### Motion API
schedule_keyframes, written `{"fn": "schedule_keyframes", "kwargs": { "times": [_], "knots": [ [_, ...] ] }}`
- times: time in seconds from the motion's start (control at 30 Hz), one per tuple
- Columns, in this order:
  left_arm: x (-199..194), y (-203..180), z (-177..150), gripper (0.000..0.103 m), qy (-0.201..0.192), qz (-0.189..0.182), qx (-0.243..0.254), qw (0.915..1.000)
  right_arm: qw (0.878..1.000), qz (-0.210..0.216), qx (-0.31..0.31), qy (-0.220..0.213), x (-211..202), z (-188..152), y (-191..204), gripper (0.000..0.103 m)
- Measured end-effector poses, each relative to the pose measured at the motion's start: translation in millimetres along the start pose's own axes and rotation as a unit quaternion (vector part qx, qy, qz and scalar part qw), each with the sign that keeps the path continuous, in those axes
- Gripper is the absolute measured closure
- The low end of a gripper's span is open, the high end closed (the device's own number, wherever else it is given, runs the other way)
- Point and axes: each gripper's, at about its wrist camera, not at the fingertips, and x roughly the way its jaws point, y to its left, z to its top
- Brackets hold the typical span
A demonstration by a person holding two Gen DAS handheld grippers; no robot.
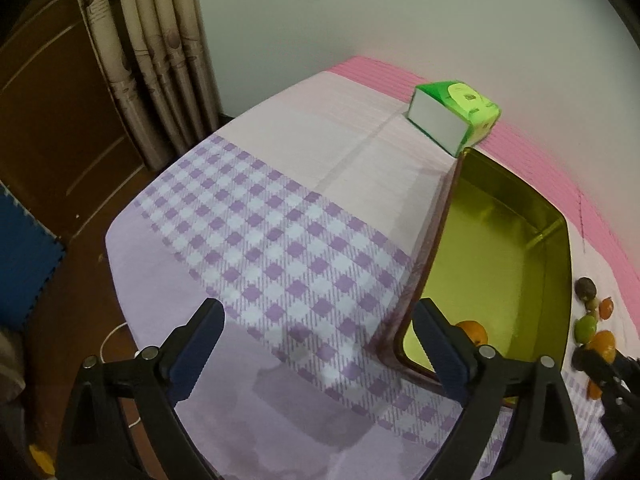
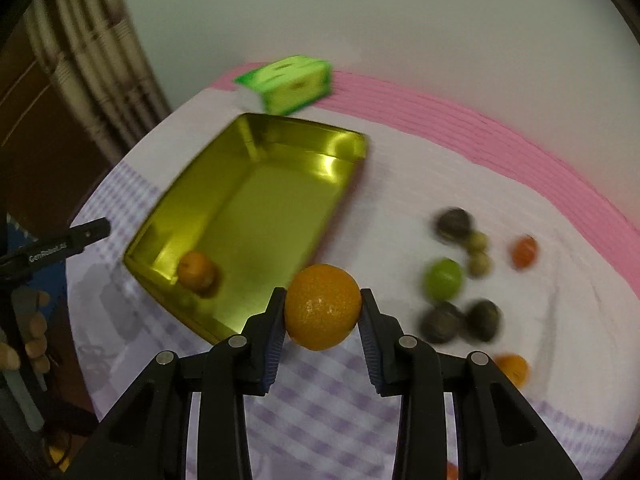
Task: Organize fruits
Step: 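Carry the orange with the right gripper over the tin tray, then open the right gripper to release the orange into the tray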
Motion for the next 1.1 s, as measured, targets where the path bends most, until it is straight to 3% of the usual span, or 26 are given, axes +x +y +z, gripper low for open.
{"fn": "schedule_keyframes", "kwargs": {
  "times": [0.3, 1.1],
  "knots": [
    [4, 2, 0, 0.008, 0.009, -0.002, -0.005, 0.9999, 0.998, 0.017, -0.049, 0.028, 41, 16, 47, 0.067],
    [9, 0, -1, 0.008, 0.022, -0.009, -0.006, 0.9997, 0.995, 0.012, -0.07, 0.076, 81, 7, 59, 0.067]
  ]
}}
